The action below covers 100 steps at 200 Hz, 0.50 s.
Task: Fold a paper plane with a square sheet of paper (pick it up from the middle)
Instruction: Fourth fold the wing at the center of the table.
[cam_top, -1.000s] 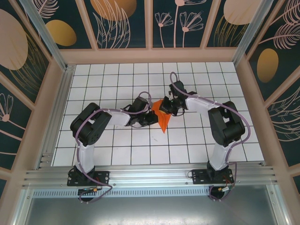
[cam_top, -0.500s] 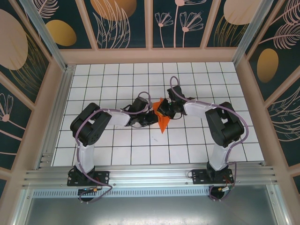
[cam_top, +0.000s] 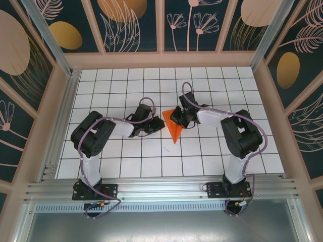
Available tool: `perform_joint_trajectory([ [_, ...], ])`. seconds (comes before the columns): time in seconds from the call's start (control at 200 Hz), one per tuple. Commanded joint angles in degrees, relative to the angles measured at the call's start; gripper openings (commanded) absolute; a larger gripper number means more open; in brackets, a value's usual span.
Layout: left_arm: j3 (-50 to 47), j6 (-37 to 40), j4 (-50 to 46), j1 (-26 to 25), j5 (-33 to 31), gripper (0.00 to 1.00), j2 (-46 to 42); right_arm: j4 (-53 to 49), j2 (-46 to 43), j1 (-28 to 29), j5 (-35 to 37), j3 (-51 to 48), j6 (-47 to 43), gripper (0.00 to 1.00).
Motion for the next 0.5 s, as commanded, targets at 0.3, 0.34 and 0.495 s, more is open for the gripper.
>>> perform_joint_trajectory([
  [0.3, 4.5, -3.8, 3.9, 3.4, -1.9, 0.16, 1.1, -2.6, 0.8, 0.6, 2.0, 2.9, -1.4, 0.0],
  [0.34, 6.3, -3.1, 2.1, 3.4, -2.1, 0.16, 2.1, -2.8, 1.0, 0.6, 2.1, 3.0, -1.6, 0.0],
  [0.495, 12.3, -0.1, -5.2, 3.5, -4.1, 0.13, 5.6, -3.3, 1.1, 0.6, 2.5, 3.3, -1.9, 0.0],
])
